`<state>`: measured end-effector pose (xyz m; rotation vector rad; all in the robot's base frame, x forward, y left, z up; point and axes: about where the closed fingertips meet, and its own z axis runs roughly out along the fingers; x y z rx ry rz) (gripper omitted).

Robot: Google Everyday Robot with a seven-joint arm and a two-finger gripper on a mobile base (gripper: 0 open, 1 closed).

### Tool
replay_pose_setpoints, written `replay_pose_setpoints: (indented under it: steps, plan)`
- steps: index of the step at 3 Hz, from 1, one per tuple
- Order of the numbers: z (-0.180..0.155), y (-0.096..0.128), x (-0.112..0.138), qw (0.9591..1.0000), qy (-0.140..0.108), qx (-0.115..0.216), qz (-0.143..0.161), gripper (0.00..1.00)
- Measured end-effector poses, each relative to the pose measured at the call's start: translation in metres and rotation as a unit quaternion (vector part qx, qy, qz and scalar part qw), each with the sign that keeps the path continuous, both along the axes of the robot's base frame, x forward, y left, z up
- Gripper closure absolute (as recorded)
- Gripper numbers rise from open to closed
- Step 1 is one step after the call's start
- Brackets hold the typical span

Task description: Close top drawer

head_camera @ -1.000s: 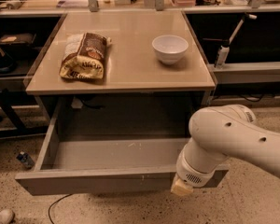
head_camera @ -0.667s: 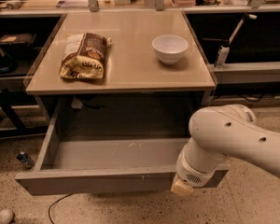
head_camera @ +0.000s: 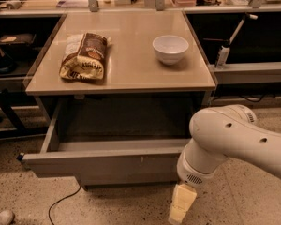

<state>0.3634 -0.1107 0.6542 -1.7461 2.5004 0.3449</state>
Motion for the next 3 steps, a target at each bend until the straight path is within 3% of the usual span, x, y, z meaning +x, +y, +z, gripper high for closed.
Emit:
replay_pose_setpoints:
  steps: [1, 3]
  plan:
    - [0.0, 0.0, 0.0, 1.0, 0.0, 0.0, 0.0, 0.0]
    - [0.0, 0.0, 0.0, 1.0, 0.0, 0.0, 0.0, 0.42]
